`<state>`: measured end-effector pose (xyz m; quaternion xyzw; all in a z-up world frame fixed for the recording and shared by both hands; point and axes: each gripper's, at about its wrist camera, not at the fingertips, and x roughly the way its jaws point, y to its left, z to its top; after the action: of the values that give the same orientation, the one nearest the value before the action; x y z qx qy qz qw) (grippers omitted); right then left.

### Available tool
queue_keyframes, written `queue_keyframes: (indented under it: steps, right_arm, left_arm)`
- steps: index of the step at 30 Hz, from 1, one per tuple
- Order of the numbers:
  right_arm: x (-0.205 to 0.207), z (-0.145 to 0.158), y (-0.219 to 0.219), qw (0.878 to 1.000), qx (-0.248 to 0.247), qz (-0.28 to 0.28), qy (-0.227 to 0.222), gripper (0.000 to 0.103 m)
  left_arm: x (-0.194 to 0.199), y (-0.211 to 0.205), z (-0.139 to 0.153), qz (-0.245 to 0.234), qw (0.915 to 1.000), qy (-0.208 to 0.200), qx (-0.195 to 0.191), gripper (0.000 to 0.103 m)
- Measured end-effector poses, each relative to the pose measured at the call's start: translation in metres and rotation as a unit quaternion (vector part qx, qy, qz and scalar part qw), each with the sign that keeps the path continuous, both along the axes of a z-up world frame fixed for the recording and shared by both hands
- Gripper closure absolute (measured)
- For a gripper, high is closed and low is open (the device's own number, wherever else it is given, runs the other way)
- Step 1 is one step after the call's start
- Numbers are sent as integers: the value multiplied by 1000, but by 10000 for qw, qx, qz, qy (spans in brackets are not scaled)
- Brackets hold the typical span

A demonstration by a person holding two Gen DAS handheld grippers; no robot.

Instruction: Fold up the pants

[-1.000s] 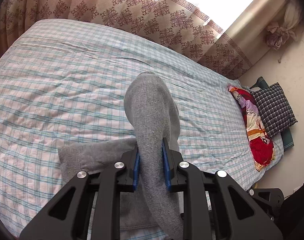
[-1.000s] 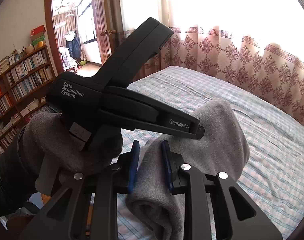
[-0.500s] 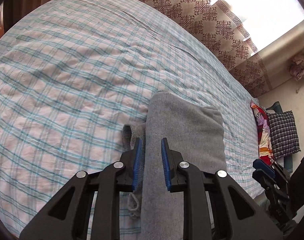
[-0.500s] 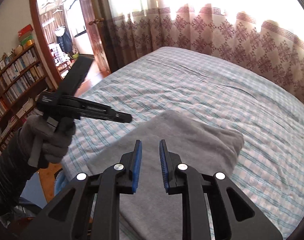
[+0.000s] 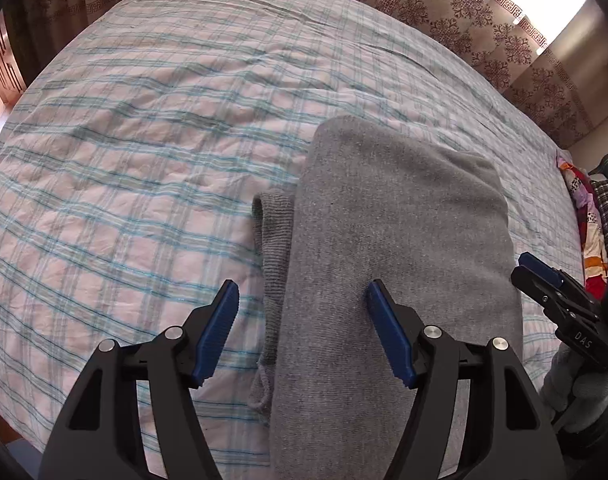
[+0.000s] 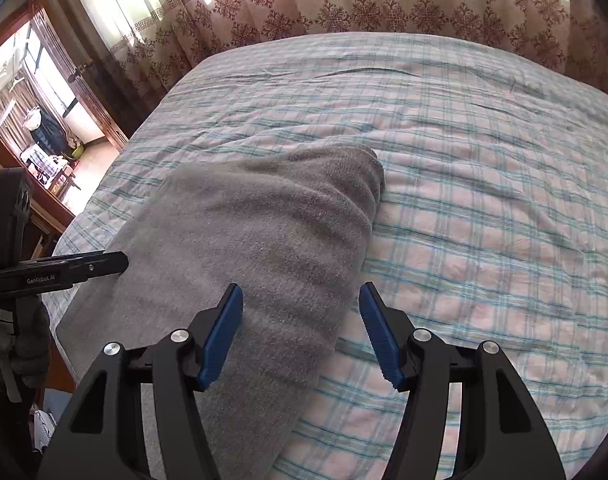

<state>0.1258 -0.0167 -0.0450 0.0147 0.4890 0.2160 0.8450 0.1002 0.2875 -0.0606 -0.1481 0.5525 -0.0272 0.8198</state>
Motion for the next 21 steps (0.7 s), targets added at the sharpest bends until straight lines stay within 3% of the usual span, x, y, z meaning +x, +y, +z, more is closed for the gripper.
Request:
queue_keyframes:
  steps: [4, 7, 11, 15, 21]
  right_arm:
    - [6, -22, 25, 9991, -52, 368, 181, 45]
    - [7, -29, 40, 9983, -196, 532, 135, 43]
    - [14, -8, 28, 9986, 29, 533, 43, 43]
    - [32, 17, 4, 9992, 334, 11, -197, 43]
    - [60, 11, 14, 9987, 497, 0, -62, 61]
  left_arm:
    - [-12, 3, -10, 76, 9996, -76, 269, 35]
    - [-18, 12, -11, 216, 9994, -118, 224, 35]
    - [-21, 14, -8, 326, 9992, -119, 221, 35]
    - [-22, -4, 17, 230, 9961, -375, 768, 36]
    - [-29, -38, 54, -239, 9932, -942, 645, 36]
